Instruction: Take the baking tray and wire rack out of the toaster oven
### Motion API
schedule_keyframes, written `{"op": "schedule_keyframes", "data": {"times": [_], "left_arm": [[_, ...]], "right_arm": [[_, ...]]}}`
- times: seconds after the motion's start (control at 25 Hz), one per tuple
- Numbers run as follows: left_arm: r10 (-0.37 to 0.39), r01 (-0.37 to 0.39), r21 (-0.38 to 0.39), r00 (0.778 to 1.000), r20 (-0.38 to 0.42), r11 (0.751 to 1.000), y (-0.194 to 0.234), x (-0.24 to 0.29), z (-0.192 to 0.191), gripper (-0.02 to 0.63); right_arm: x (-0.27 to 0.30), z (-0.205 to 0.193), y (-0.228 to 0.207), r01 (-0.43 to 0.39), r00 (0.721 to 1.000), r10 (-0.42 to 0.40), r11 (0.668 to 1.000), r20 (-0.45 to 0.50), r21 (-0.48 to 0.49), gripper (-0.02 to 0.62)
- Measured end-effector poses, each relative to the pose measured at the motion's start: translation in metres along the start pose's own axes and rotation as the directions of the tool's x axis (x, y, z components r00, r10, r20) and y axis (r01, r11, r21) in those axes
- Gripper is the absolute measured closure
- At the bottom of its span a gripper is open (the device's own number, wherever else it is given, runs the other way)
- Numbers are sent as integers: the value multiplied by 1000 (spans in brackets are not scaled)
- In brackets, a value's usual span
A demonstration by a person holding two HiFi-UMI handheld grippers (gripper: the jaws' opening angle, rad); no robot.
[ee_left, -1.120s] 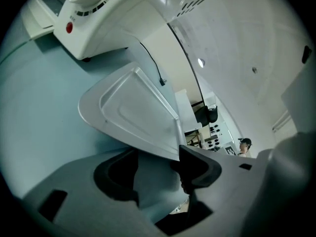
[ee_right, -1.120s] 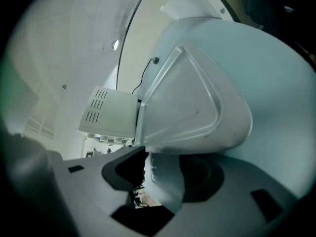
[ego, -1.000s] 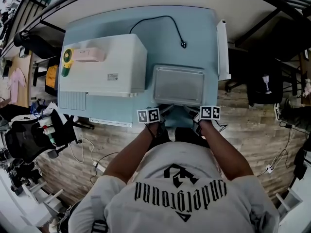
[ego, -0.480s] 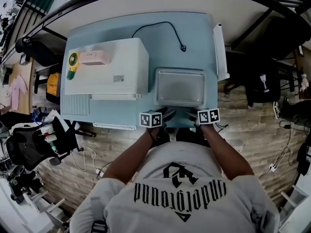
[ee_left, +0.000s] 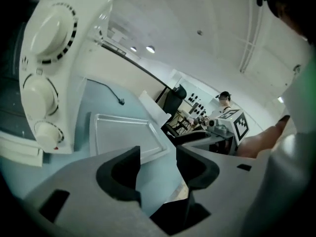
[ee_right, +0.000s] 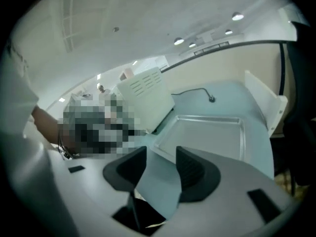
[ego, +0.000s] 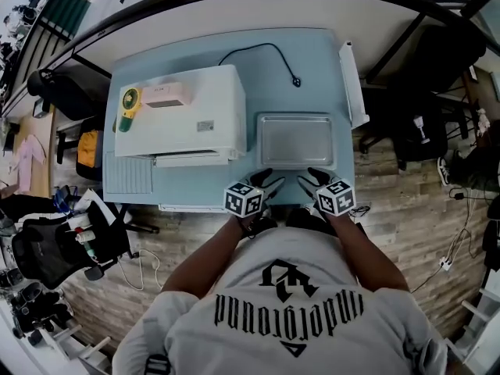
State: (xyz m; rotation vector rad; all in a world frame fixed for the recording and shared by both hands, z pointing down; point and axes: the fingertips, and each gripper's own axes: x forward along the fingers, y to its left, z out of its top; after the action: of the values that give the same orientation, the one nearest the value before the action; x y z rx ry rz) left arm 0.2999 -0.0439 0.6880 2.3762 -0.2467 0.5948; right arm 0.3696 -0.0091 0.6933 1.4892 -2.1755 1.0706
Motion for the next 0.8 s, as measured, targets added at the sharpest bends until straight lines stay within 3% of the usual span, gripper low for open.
{"op": "schedule_keyframes", "data": {"times": [0.28, 0.44, 0.68, 0.8], "left_arm": [[-72, 54, 196, 994, 86, 979, -22, -48, 33, 446], [-110, 68, 286, 985, 134, 956, -36, -78, 50, 495], [-136, 43, 418, 971, 197, 907, -53, -119, 72, 557], [-154, 39, 443, 962, 226, 896, -60, -136, 79, 577]], "right_arm": [[-25, 47, 55, 52, 988, -19, 976, 152, -213, 461], [-45, 64, 76, 111, 966, -45, 962, 256, -250, 513], [-65, 75, 107, 172, 938, -73, 947, 338, -273, 553], [-77, 85, 125, 202, 922, -72, 928, 380, -313, 581]]}}
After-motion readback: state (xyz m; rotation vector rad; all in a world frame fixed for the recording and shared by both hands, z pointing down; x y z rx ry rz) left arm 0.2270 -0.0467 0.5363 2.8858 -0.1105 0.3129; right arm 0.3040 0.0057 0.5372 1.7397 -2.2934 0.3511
